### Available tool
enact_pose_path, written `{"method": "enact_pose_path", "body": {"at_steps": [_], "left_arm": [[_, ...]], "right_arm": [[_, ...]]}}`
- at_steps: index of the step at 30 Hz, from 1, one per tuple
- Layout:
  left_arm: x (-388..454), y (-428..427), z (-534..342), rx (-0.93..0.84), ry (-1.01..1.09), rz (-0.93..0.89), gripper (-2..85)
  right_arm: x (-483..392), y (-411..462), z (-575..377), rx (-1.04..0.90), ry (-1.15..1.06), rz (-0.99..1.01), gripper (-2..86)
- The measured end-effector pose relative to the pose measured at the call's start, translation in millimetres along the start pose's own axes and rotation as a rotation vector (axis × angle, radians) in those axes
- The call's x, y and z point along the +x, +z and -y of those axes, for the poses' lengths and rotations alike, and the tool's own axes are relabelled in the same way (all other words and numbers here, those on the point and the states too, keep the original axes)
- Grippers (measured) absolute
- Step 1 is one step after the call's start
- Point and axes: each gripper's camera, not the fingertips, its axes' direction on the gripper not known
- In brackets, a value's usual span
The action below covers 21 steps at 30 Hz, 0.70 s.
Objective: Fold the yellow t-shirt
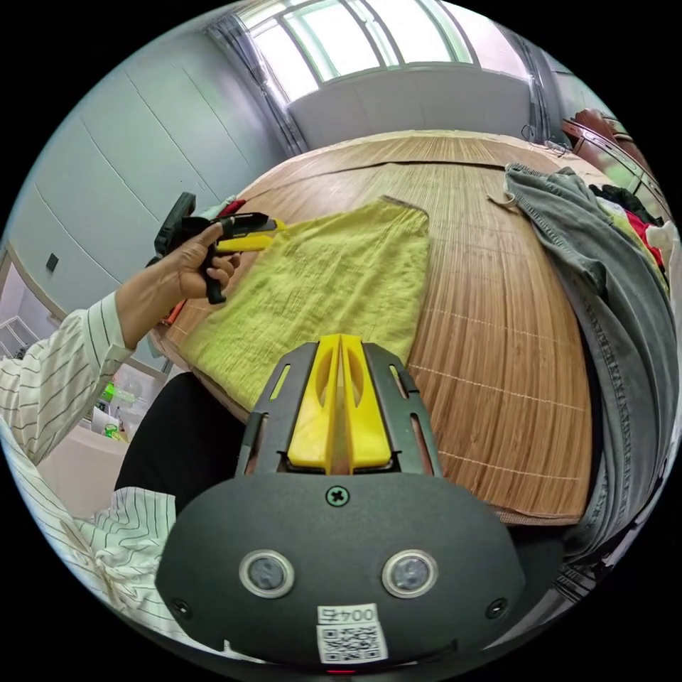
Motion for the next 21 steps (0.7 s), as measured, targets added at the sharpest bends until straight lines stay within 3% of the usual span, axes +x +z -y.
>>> {"method": "enact_pose_path", "body": {"at_steps": [3,7,11,15,21], "left_arm": [[-12.0,-43.1,-6.9,0.121,-0.072,-0.029,12.0],[21.5,-59.3,-29.3,0.304,0.071,-0.269,10.4],[50.5,-7.3,-30.1,0.239,0.187,-0.314,10.5],[20.2,26.7,-19.1,0.154,0.085,-0.341,12.1],[-14.9,22.4,-19.3,0.177,0.009,-0.391,13.8]], "right_arm": [[17.9,-16.7,18.1,0.061,-0.003,-0.012,0.0],[52.5,-14.4,64.1,0.081,0.023,-0.01,2.6],[77.8,14.5,113.2,0.024,0.024,-0.017,3.1],[91.7,42.1,145.3,-0.051,-0.014,0.061,2.5],[143.5,74.2,165.4,-0.178,0.069,0.087,2.0]]}}
